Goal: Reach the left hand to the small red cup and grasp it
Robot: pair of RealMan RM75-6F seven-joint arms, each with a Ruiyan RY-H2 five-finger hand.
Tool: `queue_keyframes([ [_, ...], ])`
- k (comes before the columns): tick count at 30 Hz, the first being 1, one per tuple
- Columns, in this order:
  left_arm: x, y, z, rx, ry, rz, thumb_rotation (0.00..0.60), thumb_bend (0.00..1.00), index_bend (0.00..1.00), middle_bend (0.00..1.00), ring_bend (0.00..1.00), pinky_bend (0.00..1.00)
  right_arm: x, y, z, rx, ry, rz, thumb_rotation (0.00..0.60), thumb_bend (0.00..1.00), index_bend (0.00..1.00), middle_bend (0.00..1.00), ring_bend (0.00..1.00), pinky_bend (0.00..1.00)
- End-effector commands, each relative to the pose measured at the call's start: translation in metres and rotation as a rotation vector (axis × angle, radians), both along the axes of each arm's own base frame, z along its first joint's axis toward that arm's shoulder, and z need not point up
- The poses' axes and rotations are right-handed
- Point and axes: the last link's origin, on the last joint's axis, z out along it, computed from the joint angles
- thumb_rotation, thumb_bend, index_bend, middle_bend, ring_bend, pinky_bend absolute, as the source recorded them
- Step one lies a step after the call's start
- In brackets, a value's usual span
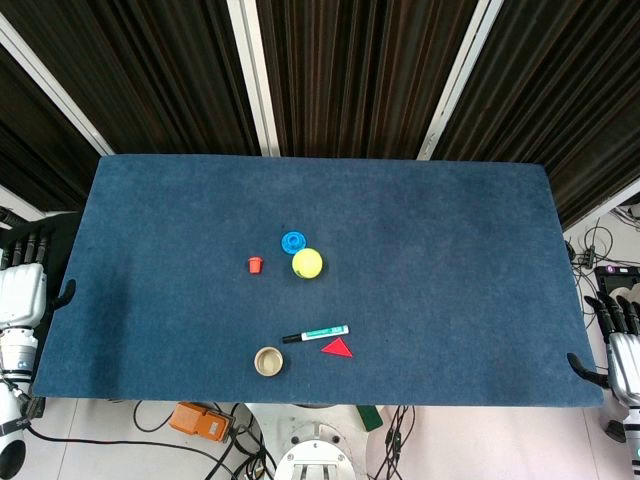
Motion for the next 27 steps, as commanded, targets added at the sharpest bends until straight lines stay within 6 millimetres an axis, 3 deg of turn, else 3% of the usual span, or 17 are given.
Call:
queue_keyframes([
  [1,0.0,0.0,0.0,0.003,-0.001,0.003,0.6,0.3,0.05,0.0,0.0,0.06,0.0,0.0,0.0,-0.002,0.0,0.0,0.6,0.4,0.17,0.14,0.04,0.0],
  [17,0.009,-0.004,-0.007,-0.034,-0.023,-0.023,0.6,0.23,0.05,0.0,0.0,0.06,-0.002,0.005,0.003,-0.009,0.0,-0.001,0.6,0.4,0.17,0.14,0.04,0.0],
  [22,0.014,-0.005,-0.019,-0.089,-0.07,-0.034,0.6,0.19,0.05,0.0,0.0,0.06,-0.002,0.006,0.005,-0.018,-0.009,-0.001,0.6,0.4,0.17,0.13,0.04,0.0],
  [27,0.032,-0.002,-0.035,-0.195,-0.15,-0.092,0.6,0.18,0.05,0.0,0.0,0.06,-0.003,0.005,0.004,-0.009,-0.006,-0.002,0.6,0.4,0.17,0.14,0.04,0.0],
])
